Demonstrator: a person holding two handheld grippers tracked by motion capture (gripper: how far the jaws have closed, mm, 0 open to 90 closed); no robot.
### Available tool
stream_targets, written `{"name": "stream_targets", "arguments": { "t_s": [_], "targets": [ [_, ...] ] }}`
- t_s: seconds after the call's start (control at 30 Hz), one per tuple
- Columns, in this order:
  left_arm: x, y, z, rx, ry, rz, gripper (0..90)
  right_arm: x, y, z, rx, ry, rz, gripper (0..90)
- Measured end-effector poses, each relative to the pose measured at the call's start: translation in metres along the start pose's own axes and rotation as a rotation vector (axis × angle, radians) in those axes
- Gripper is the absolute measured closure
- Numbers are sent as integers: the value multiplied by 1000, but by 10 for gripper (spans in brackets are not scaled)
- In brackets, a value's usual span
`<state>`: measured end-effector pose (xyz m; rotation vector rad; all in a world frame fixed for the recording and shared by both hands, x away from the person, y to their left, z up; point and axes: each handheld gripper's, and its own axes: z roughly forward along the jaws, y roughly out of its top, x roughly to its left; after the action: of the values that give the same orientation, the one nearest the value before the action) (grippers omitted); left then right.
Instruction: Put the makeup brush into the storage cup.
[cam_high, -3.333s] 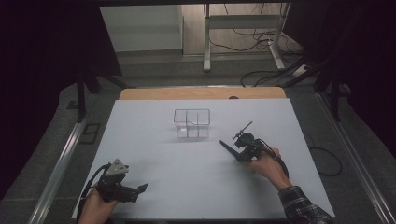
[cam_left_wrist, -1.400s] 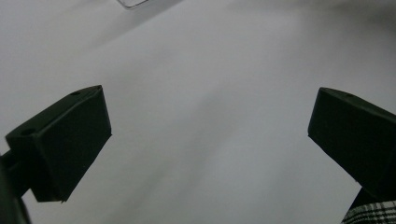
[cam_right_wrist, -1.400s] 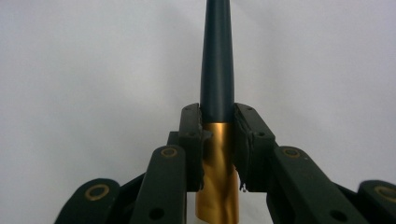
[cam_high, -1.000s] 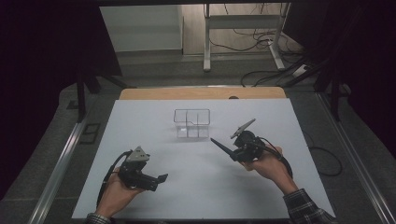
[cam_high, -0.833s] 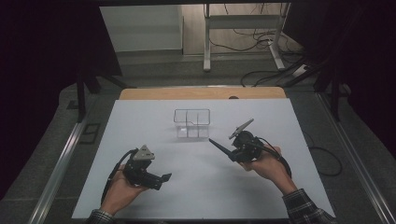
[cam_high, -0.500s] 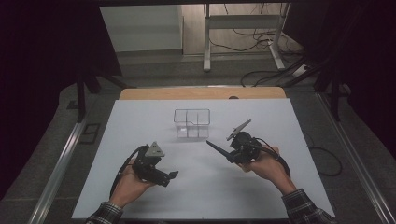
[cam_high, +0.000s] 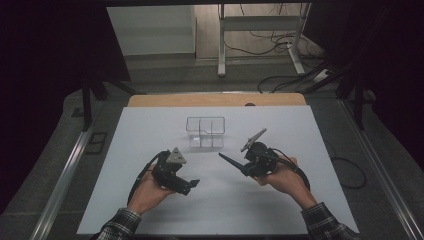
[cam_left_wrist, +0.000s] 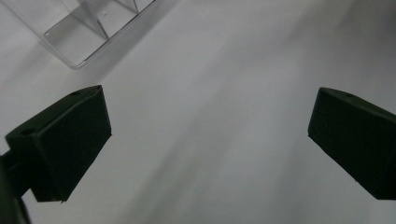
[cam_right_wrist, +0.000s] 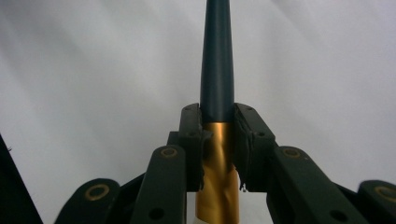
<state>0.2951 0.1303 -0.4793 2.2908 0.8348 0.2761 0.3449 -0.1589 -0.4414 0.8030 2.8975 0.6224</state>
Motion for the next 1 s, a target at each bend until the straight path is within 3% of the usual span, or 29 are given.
{"name": "stream_targets", "arguments": {
  "t_s": [1.0],
  "targets": [
    [-15, 31, 34, 11, -42, 105, 0, 20, 10, 2, 22, 67, -65, 738]
  ]
}}
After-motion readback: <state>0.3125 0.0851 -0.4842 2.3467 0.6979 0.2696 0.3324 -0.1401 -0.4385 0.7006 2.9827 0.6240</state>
